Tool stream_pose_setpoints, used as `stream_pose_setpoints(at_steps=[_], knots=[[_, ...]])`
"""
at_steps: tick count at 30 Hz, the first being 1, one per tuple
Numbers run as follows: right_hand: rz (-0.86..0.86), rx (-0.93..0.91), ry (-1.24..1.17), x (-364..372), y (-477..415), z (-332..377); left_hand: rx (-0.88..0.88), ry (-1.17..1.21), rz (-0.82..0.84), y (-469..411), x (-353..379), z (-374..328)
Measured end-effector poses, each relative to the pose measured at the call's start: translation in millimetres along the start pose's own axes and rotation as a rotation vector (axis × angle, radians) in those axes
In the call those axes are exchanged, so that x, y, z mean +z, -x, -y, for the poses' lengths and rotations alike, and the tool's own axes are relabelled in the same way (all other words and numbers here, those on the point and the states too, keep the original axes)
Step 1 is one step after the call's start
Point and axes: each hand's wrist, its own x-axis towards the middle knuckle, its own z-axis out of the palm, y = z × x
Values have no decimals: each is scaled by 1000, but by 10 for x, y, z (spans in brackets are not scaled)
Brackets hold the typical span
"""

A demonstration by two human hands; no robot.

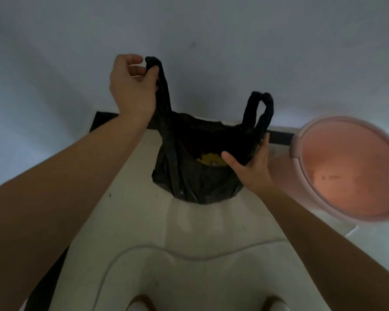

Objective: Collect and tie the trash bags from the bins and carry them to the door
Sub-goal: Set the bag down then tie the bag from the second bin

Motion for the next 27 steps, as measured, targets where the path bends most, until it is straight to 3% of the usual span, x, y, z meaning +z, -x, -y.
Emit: stream_pose_setpoints(at_steps=[4, 8, 12, 16, 19, 24, 27], knots=[[-11, -246, -32, 173, -461, -2, 31, 104, -63, -190, 271, 303], [-43, -237, -103, 363, -827, -127, 107, 205, -117, -291, 472, 567], [-144, -339, -67, 517, -1033, -229, 204, 102, -250, -143, 453, 823], [-112, -469, -61, 551, -1103, -199, 308, -156, -66, 272, 367, 1348], [-83, -495, -88, 504, -978, -167, 197, -238, 88, 458, 430, 1601], [-15, -382, -196, 448, -639, -341, -253, 262, 247, 427, 454, 1575], [11, -392, -192, 424, -538, -351, -305, 270, 366, 441, 468, 1472]])
